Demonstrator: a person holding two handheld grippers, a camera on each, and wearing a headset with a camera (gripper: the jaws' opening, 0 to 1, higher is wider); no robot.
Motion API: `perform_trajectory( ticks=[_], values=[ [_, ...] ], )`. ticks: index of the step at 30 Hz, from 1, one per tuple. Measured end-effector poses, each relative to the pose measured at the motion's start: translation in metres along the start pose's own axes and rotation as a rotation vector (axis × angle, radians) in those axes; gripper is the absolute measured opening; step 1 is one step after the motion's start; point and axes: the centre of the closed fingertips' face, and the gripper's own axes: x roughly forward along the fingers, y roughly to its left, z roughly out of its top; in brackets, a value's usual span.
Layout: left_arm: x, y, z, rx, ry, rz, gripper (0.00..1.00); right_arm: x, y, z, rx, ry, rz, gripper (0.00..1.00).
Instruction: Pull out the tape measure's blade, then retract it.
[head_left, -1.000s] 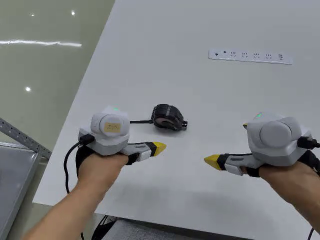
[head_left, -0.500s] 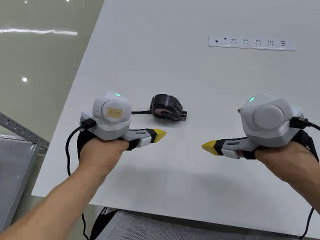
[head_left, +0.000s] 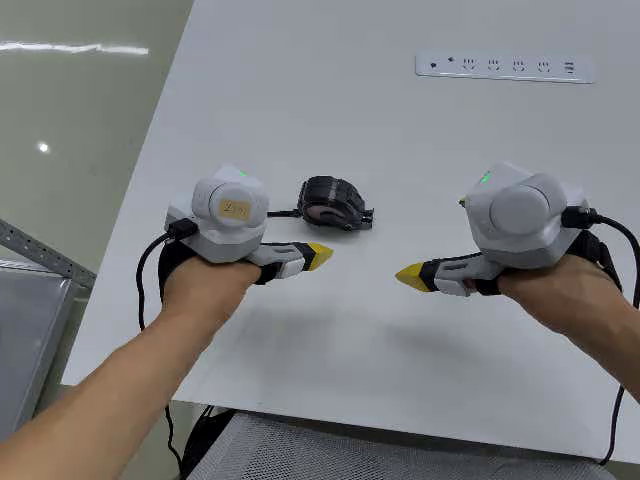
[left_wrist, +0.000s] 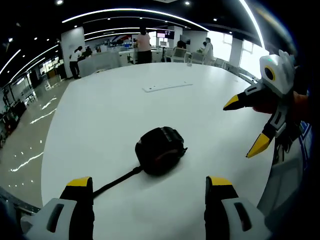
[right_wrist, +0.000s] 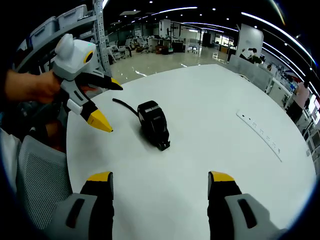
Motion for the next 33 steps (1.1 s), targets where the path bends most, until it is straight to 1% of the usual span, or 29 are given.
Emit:
perform_trajectory(
  ticks=[13,24,28,32,33],
  values=[
    [0.013,0.004,0.001,0.043,0.018,-0.019,0.88,0.021,-0.002,0.000,-0.050,0.023,0.039,0.77],
    [0.028,0.003,0.004,0.100,0.033,-0.051,0.86,0.036,-0.003,0.007,-0.122,0.031,0.073,0.75],
    [0.031,0.002,0.005,0.122,0.037,-0.063,0.85,0.042,-0.002,0.008,-0.150,0.035,0.087,0.73],
    [0.032,0.002,0.006,0.128,0.037,-0.065,0.84,0.043,-0.001,0.008,-0.161,0.035,0.093,0.70],
    [0.033,0.002,0.006,0.139,0.039,-0.069,0.84,0.045,-0.001,0.008,-0.171,0.037,0.098,0.70]
  ],
)
